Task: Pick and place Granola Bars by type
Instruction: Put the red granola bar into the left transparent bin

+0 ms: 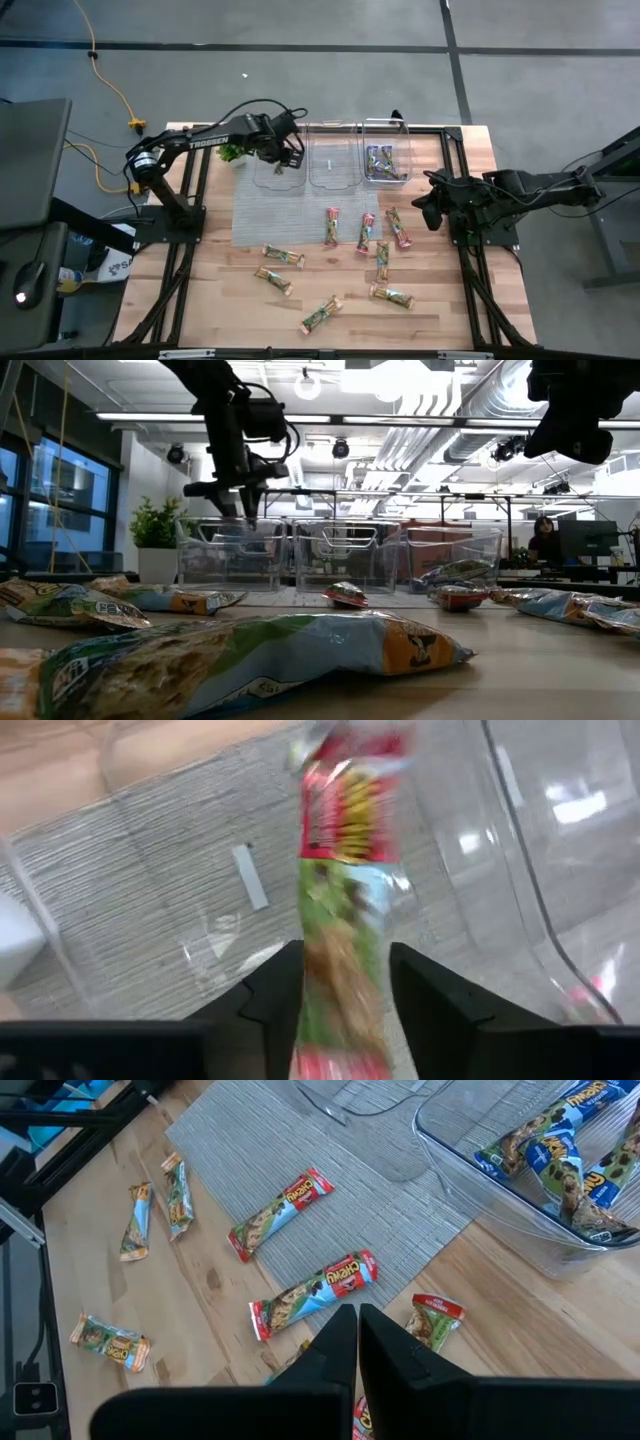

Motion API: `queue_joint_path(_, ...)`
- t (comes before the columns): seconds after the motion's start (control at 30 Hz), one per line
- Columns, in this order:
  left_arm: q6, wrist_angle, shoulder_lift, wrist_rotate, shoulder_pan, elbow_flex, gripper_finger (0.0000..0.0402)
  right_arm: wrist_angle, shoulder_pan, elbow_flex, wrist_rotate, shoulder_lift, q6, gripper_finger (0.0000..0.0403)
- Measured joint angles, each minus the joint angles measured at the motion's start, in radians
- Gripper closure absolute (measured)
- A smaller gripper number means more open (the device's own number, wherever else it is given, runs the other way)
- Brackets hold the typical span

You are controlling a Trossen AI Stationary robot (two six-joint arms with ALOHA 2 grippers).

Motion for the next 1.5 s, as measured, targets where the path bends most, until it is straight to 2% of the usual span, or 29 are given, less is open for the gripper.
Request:
queue_joint_path(0.13, 0.025, -0.015, 0.0, 0.014, 0.0, 0.0, 0.0207, 0.0, 0.0, 0.0, 0.0, 0.0, 0.0, 0.0403)
queue_joint_path(0.27, -0.018, -0.035, 0.0, 0.007, 0.0, 0.0, 0.016, 0.0, 0.0, 0.0, 0.0, 0.0, 0.0, 0.0403)
queue_joint_path(0.37, -0.015, -0.017, 0.001, 0.079, 0.0, 0.013, 0.0147, 0.0, 0.0, 0.0, 0.0, 0.0, 0.0, 0.0403)
queue_joint_path(0.5, 0.029, -0.012, 0.001, 0.151, -0.023, 0.1, 0.0152, 0.0, 0.0, 0.0, 0.0, 0.0, 0.0, 0.0403)
queue_joint_path(0.73, 0.022, 0.003, -0.001, 0.142, -0.187, 0.244, 0.0169, -0.001, 0.0, 0.0, 0.004, 0.0, 0.016, 0.0403)
queue_joint_path(0.9, -0.023, 0.061, -0.001, 0.184, -0.36, 0.244, 0.0169, -0.002, 0.0, 0.0, 0.012, 0.0, 0.017, 0.0403)
queue_joint_path(1.03, -0.125, 0.11, 0.04, 0.158, -0.443, 0.211, 0.0169, -0.001, 0.0, 0.0, 0.024, 0.0, 0.018, 0.0403)
queue_joint_path(1.17, -0.182, 0.108, 0.113, 0.072, -0.469, 0.207, 0.0169, -0.001, 0.0, 0.0, 0.026, 0.0, 0.019, 0.0403)
queue_joint_path(1.5, -0.218, 0.188, 0.279, 0.106, -0.465, 0.209, 0.017, 0.001, 0.0, 0.0, 0.023, 0.0, 0.059, 0.0403)
